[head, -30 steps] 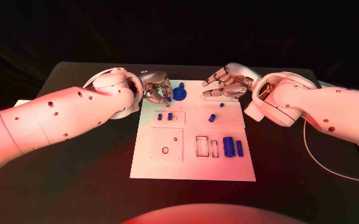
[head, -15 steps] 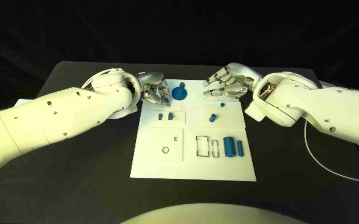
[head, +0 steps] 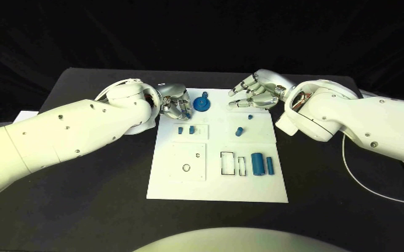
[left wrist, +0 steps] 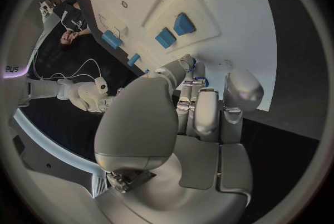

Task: Assemble the parts on the task board

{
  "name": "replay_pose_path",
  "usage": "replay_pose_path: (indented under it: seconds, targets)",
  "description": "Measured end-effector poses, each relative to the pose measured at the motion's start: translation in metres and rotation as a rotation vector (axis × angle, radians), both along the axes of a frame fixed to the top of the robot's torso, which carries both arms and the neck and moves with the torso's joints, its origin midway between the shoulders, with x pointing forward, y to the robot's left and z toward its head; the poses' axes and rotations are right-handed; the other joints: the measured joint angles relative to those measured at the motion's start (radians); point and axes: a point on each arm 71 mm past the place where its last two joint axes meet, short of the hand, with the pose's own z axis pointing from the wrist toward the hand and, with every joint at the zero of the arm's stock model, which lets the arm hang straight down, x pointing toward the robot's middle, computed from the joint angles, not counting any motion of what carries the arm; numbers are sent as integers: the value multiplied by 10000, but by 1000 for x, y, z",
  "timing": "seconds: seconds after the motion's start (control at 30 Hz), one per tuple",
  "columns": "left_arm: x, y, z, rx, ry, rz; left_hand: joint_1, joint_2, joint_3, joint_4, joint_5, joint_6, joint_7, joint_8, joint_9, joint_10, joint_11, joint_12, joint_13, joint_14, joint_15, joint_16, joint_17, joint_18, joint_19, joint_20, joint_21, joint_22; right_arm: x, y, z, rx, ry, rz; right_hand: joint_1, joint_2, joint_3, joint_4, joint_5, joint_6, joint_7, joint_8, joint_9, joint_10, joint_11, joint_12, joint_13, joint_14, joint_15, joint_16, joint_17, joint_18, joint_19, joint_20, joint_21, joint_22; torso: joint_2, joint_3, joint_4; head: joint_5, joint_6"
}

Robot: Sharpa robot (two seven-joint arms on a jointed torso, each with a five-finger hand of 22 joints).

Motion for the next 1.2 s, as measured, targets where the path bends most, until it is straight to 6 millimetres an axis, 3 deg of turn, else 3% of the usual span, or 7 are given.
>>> replay_pose_path:
  seconds: [0.9, 1.2]
  targets:
    - [0, -5, -2, 299, 61, -101, -92, -93, 64, -65, 1, -4, 3, -90, -26, -21, 94, -132, -20, 0, 0, -2, -33, -1, 0, 0, 0, 9, 0, 0, 0, -3, 9, 16, 0, 0, 0, 0, 0, 0, 0, 0, 0, 0, 0, 0, -2, 0, 0, 0, 6, -1, 0, 0, 0, -3, 0, 0, -4, -21, -35]
    - [1, -3, -5, 503, 184, -8, -338, -260, 166, -109, 6, -702, 235, -263, -319, -349, 266, -311, -90, 1, 73, -2, -133, 0, 0, 0, 0, 79, 0, 0, 0, -5, 11, 15, 0, 0, 0, 0, 0, 0, 0, 0, 0, 0, 0, 0, -3, 0, 0, 0, 5, 0, 0, 0, 0, -4, -3, 0, -3, -33, -49]
